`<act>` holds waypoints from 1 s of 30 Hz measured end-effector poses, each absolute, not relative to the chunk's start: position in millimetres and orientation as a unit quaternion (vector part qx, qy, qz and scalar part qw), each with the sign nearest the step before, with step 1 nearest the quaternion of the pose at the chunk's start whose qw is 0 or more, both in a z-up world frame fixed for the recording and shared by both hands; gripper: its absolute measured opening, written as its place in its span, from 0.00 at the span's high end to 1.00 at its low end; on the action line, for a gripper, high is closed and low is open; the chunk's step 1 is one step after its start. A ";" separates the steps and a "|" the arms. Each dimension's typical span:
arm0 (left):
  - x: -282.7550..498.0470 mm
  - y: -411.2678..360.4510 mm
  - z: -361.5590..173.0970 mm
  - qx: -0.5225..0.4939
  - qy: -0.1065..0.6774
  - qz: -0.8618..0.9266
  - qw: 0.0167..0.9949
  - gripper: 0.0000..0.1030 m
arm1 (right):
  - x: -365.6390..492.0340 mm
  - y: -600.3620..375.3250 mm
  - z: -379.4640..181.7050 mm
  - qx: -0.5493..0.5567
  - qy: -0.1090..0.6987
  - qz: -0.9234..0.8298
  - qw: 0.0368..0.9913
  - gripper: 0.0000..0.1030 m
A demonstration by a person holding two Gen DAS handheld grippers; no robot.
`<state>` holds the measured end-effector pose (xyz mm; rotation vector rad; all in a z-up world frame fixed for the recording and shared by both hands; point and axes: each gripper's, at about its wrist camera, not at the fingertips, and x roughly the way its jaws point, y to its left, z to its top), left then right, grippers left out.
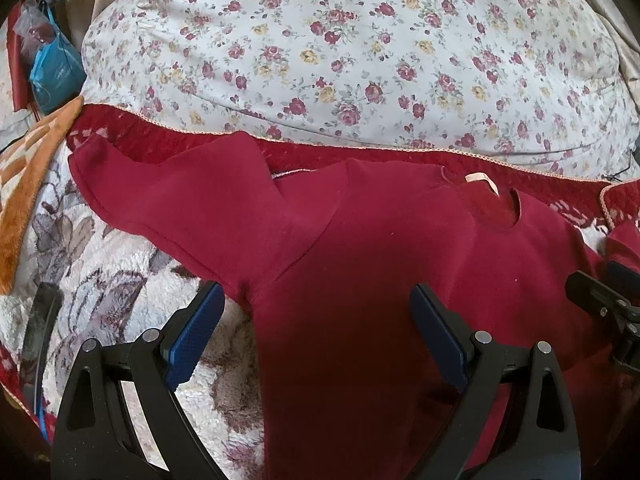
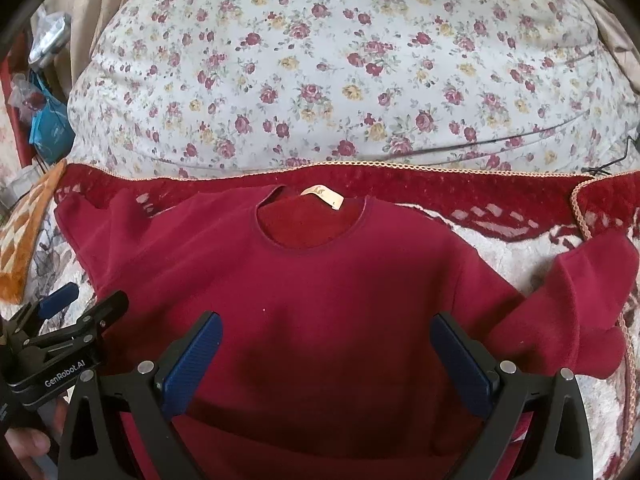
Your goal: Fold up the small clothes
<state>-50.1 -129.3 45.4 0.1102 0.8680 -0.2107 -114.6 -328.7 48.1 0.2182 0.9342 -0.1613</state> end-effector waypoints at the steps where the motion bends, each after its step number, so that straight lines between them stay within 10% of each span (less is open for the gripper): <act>1: -50.2 -129.2 45.5 0.054 0.419 -0.102 0.901 0.09 | -114.6 -329.1 48.2 0.104 0.447 -0.077 0.885 0.00; 30: -46.7 -121.8 41.7 0.046 0.423 -0.095 0.900 0.09 | -111.3 -317.7 37.7 0.076 0.454 -0.073 0.885 0.00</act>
